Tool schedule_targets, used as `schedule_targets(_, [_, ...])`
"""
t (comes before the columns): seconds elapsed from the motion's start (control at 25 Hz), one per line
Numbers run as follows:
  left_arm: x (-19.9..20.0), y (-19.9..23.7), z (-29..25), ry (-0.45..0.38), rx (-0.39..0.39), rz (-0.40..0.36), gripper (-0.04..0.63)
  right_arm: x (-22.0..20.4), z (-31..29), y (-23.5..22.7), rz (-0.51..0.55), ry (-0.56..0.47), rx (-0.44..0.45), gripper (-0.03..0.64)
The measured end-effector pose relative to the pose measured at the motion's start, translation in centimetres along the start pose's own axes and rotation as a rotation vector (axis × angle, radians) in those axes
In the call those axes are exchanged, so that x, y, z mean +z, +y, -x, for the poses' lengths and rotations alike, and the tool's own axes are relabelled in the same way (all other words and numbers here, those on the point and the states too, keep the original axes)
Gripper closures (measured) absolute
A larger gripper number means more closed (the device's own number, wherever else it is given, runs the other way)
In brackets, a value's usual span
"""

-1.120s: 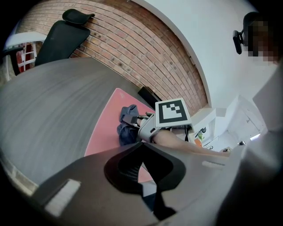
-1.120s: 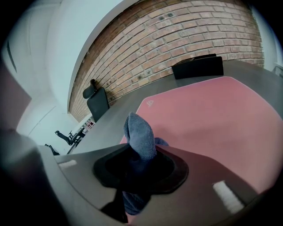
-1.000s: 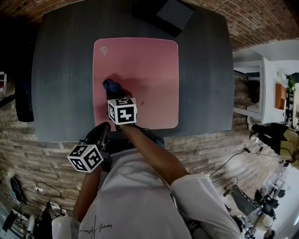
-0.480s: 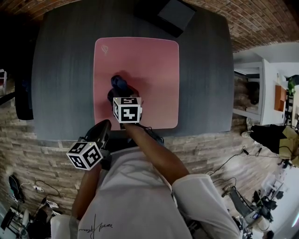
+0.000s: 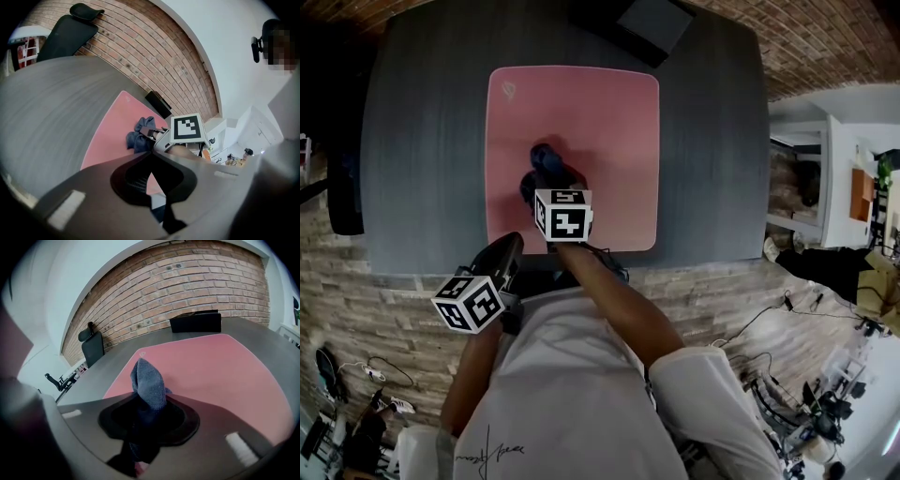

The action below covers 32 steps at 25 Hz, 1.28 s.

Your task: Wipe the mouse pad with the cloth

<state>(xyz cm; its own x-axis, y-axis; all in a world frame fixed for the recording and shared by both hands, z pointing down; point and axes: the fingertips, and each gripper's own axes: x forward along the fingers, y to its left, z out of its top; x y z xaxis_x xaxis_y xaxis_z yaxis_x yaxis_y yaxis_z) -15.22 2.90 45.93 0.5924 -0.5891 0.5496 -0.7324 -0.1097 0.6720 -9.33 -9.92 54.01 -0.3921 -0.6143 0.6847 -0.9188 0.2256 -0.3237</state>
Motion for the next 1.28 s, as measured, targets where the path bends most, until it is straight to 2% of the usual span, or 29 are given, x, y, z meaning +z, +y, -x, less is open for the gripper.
schedule_targets(0.76, [-0.7,-1.3,-0.1,0.005,-0.028,-0.015,0.584,-1.4,2.7,-3.0,0.005,0.002,0.014,0.506])
schedule_targets(1.28, [-0.6,-1.9,-0.6,0.041,-0.047,-0.048,0.584,-1.5,3.7,-4.5,-0.034,0.02,0.093,0.508])
